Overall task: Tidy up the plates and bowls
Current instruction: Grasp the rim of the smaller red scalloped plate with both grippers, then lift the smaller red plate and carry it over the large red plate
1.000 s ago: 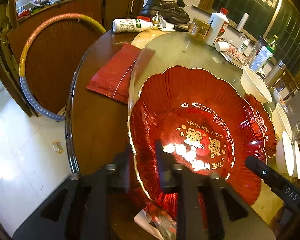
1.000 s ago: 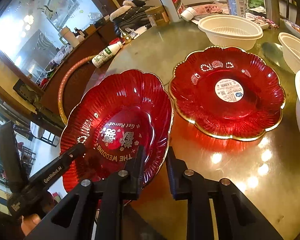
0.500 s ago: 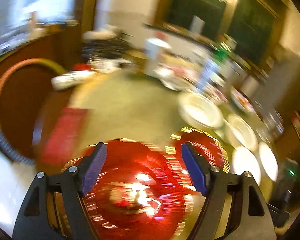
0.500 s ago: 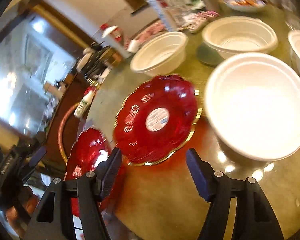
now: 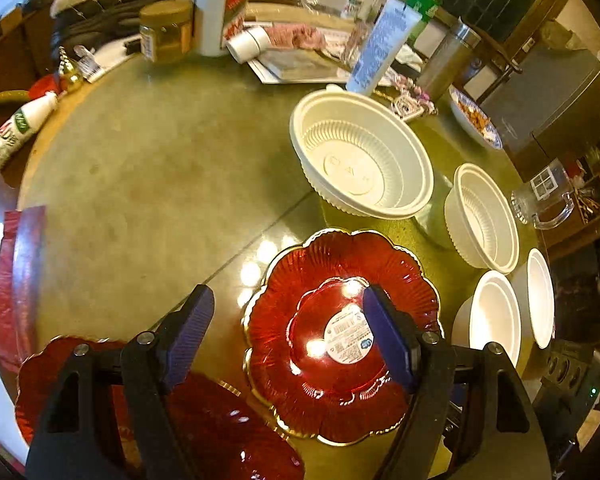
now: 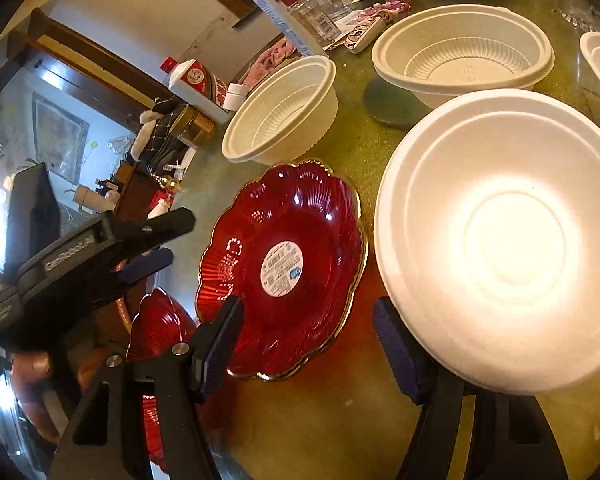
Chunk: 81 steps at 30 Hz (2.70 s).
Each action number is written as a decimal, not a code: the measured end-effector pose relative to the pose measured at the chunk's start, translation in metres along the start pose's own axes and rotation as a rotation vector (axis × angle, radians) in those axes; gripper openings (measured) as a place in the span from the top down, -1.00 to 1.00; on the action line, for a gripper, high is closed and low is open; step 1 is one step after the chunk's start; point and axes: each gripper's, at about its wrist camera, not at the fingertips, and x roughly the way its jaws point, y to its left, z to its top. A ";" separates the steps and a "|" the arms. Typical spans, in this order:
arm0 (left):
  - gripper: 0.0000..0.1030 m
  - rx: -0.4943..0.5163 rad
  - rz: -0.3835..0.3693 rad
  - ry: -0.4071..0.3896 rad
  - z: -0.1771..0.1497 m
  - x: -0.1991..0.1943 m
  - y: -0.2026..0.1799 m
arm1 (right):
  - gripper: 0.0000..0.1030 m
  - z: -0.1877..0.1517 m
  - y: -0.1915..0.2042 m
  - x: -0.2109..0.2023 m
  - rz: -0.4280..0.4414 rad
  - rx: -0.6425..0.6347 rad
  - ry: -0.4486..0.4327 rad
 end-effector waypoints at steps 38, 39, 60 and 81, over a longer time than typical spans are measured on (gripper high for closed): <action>0.62 0.149 0.196 -0.158 -0.015 -0.041 -0.030 | 0.70 -0.008 0.021 -0.033 -0.049 -0.186 -0.213; 0.62 0.149 0.197 -0.173 -0.017 -0.046 -0.031 | 0.70 -0.008 0.023 -0.035 -0.050 -0.193 -0.220; 0.62 0.064 0.121 -0.307 -0.047 -0.110 -0.007 | 0.73 -0.011 0.082 -0.074 -0.080 -0.356 -0.266; 0.62 -0.133 0.170 -0.383 -0.118 -0.132 0.074 | 0.74 -0.060 0.139 -0.039 -0.045 -0.514 -0.172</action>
